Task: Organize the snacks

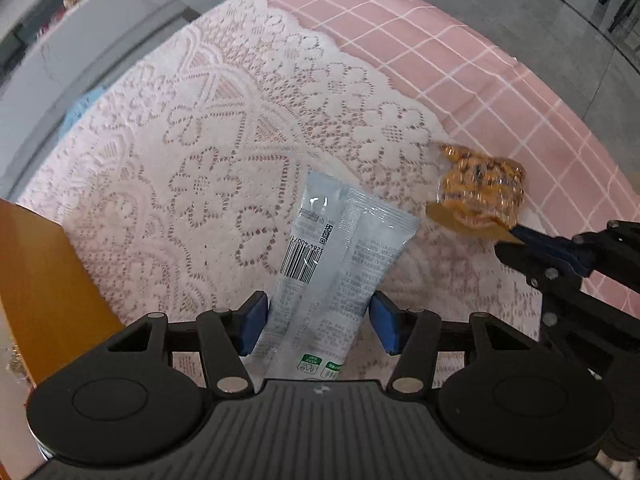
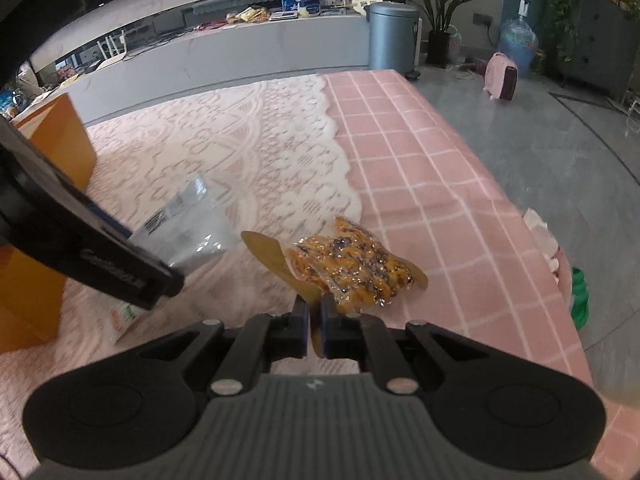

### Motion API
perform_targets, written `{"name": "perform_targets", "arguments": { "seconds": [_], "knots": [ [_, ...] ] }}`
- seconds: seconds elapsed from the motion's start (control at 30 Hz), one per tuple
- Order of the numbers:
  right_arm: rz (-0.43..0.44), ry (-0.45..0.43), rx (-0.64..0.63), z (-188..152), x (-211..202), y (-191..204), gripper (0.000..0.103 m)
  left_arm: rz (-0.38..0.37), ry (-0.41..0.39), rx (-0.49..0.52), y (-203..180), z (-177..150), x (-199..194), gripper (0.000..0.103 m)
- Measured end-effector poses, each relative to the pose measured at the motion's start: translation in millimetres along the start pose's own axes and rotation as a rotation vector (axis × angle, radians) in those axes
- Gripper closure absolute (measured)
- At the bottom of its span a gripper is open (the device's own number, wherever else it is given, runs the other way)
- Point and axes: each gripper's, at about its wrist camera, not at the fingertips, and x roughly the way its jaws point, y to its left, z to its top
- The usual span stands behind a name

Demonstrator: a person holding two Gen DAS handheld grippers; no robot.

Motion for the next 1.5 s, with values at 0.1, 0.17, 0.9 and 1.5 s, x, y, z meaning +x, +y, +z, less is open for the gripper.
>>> {"name": "perform_targets", "arguments": {
  "seconds": [0.1, 0.17, 0.9, 1.5],
  "knots": [
    [0.040, 0.032, 0.032, -9, -12, -2, 0.101, 0.042, -0.037, 0.068, -15, -9, -7, 0.039],
    [0.075, 0.063, 0.042, -14, -17, -4, 0.100, 0.064, -0.046, 0.130, -24, -14, -6, 0.039],
    [0.243, 0.015, 0.287, -26, -20, -41, 0.046, -0.052, -0.049, 0.258, -21, -28, 19, 0.025],
    [0.032, 0.016, 0.563, -22, 8, -55, 0.026, -0.113, -0.081, 0.292, -13, -27, 28, 0.015]
  ]
}}
